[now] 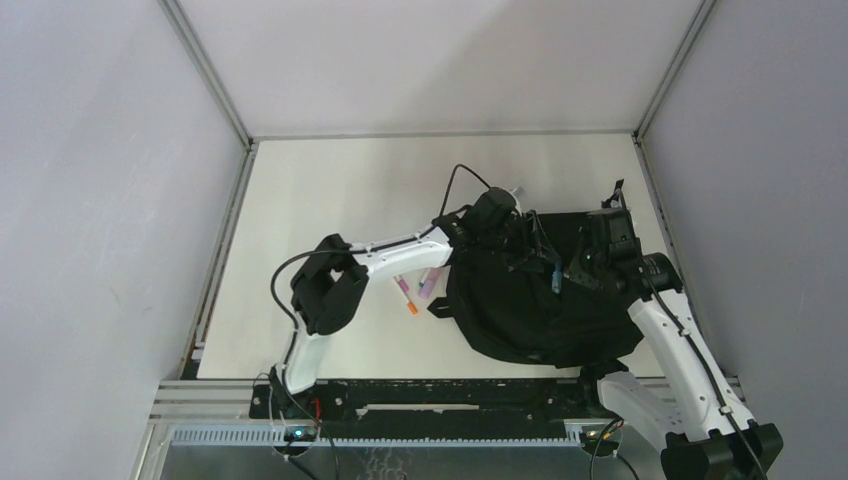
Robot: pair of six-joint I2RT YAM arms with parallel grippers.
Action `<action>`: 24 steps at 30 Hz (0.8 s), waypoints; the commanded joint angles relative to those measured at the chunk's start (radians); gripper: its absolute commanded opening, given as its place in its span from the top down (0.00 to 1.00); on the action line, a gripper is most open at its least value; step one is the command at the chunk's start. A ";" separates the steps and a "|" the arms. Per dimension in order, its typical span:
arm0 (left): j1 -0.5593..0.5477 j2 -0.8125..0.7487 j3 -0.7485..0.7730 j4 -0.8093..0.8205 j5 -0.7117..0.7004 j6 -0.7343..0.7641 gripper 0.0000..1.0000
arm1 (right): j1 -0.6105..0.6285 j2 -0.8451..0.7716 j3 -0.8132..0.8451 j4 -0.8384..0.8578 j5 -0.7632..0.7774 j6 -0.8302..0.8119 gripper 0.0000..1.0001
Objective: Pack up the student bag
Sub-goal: Place the stationery in the student bag, then pick up the stationery from the center of the board.
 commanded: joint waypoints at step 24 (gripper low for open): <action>0.126 -0.655 -0.655 -0.357 -0.605 0.697 0.48 | 0.000 0.038 0.004 0.078 -0.037 -0.001 1.00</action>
